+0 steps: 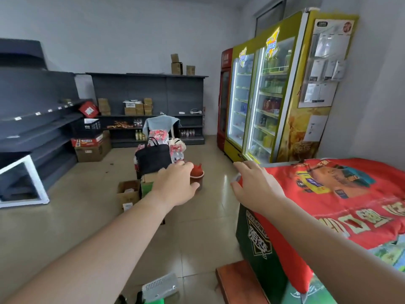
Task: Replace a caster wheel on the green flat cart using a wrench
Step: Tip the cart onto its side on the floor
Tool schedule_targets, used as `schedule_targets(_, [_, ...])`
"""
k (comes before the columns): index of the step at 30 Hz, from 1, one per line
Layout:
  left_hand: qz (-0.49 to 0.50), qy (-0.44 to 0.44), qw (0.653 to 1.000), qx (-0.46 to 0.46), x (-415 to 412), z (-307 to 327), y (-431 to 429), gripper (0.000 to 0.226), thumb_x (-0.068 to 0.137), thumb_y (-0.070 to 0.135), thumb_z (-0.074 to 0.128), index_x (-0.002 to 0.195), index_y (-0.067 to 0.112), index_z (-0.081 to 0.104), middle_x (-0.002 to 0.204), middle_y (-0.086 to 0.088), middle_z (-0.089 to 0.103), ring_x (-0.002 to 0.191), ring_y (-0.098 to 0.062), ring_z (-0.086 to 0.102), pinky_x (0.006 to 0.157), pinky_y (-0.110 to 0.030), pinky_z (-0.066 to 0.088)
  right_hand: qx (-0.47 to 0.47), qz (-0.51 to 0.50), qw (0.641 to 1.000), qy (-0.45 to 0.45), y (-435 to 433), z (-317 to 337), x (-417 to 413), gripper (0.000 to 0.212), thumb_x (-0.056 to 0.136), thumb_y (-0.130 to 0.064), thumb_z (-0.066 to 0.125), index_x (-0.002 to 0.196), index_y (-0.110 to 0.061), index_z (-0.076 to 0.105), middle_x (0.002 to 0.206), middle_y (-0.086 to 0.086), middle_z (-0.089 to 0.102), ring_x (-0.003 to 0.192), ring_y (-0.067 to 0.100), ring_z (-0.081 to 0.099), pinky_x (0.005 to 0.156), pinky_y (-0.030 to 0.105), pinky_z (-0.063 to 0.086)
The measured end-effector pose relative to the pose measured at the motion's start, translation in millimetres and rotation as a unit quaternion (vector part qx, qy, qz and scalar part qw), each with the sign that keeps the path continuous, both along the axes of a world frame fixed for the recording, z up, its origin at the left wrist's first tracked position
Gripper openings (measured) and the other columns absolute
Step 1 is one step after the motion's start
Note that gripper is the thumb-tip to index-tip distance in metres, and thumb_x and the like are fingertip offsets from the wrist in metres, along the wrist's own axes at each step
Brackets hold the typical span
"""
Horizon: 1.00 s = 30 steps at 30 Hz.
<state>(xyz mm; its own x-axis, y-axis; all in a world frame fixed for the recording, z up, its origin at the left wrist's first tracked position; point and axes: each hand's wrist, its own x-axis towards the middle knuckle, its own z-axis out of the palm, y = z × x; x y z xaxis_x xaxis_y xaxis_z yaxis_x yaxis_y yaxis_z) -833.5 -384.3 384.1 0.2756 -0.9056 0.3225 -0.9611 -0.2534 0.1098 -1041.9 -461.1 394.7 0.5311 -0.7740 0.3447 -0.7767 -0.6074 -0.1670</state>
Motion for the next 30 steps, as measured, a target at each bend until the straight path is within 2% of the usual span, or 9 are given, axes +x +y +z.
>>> schedule_targets(3, [0.056,-0.024,0.998,-0.002,20.3,2.8,-26.1,0.051,0.099,0.051,0.058,0.140,0.022,0.055,0.136,0.000,0.060,0.129,-0.025,0.054,0.117,-0.057,0.034,-0.010,0.041,0.999,0.010,-50.9,-0.2,26.9,0.043,0.096,-0.036,0.048,0.136,-0.021,0.047,0.137,0.005,0.049,0.124,0.030,0.050,0.098,0.046,0.049])
schedule_targets(5, [0.104,-0.024,0.994,0.001,36.5,6.3,-37.2,0.050,0.100,0.052,0.057,0.141,0.023,0.054,0.137,0.000,0.060,0.132,-0.024,0.052,0.120,-0.059,0.026,-0.013,0.080,0.997,0.018,-82.8,1.3,51.9,0.044,0.096,-0.036,0.048,0.138,-0.022,0.047,0.140,0.004,0.047,0.127,0.031,0.048,0.101,0.046,0.045])
schedule_targets(11, [0.244,0.006,0.970,0.005,88.5,-3.6,-23.9,0.054,0.100,0.051,0.059,0.146,0.024,0.052,0.149,-0.001,0.055,0.138,-0.025,0.050,0.117,-0.054,0.038,-0.005,0.210,0.977,0.024,-135.7,-6.3,150.3,0.048,0.097,-0.034,0.049,0.143,-0.023,0.044,0.144,0.005,0.044,0.129,0.032,0.044,0.100,0.046,0.046])
schedule_targets(14, [0.307,0.027,0.951,0.014,117.3,-17.4,-4.2,0.055,0.098,0.051,0.062,0.144,0.022,0.054,0.146,-0.001,0.056,0.133,-0.025,0.054,0.108,-0.044,0.047,0.017,0.286,0.957,0.036,-133.0,-28.0,197.0,0.049,0.098,-0.035,0.050,0.145,-0.023,0.044,0.145,0.003,0.042,0.131,0.030,0.044,0.100,0.045,0.048])
schedule_targets(17, [0.355,0.045,0.934,0.017,151.2,-30.4,3.8,0.055,0.097,0.051,0.063,0.143,0.022,0.055,0.141,-0.001,0.058,0.131,-0.025,0.054,0.102,-0.041,0.046,0.025,0.340,0.939,0.036,-134.0,-43.8,244.2,0.048,0.099,-0.037,0.050,0.145,-0.024,0.044,0.143,0.002,0.043,0.130,0.030,0.044,0.099,0.045,0.049])
schedule_targets(21, [0.387,0.055,0.920,0.028,198.4,-54.1,-2.1,0.052,0.097,0.050,0.064,0.140,0.021,0.057,0.139,-0.004,0.058,0.130,-0.029,0.054,0.100,-0.041,0.047,0.030,0.364,0.930,0.044,-144.1,-62.7,309.3,0.048,0.099,-0.041,0.050,0.143,-0.023,0.045,0.141,0.003,0.045,0.128,0.031,0.046,0.097,0.047,0.051])
schedule_targets(25, [0.405,0.107,0.907,0.047,253.2,-88.8,-19.3,0.050,0.098,0.048,0.062,0.138,0.018,0.057,0.135,-0.005,0.059,0.128,-0.031,0.055,0.098,-0.041,0.048,0.052,0.387,0.918,0.073,-156.6,-84.7,370.3,0.044,0.096,-0.037,0.052,0.136,-0.019,0.049,0.134,0.005,0.047,0.124,0.030,0.048,0.093,0.048,0.052])
schedule_targets(28, [0.405,0.141,0.900,0.078,286.6,-122.0,-38.4,0.048,0.099,0.045,0.061,0.136,0.014,0.057,0.131,-0.009,0.061,0.126,-0.033,0.057,0.096,-0.038,0.046,0.072,0.391,0.915,0.074,-169.7,-110.1,401.7,0.047,0.096,-0.037,0.051,0.140,-0.020,0.047,0.139,0.004,0.047,0.128,0.029,0.046,0.097,0.047,0.050])
schedule_targets(30, [0.407,0.181,0.891,0.085,300.8,-144.5,-43.8,0.051,0.098,0.042,0.063,0.137,0.010,0.057,0.132,-0.014,0.062,0.127,-0.035,0.057,0.099,-0.038,0.046,0.093,0.392,0.909,0.106,-175.4,-130.0,418.0,0.052,0.097,-0.038,0.050,0.146,-0.022,0.043,0.145,0.003,0.043,0.133,0.029,0.043,0.100,0.047,0.048])
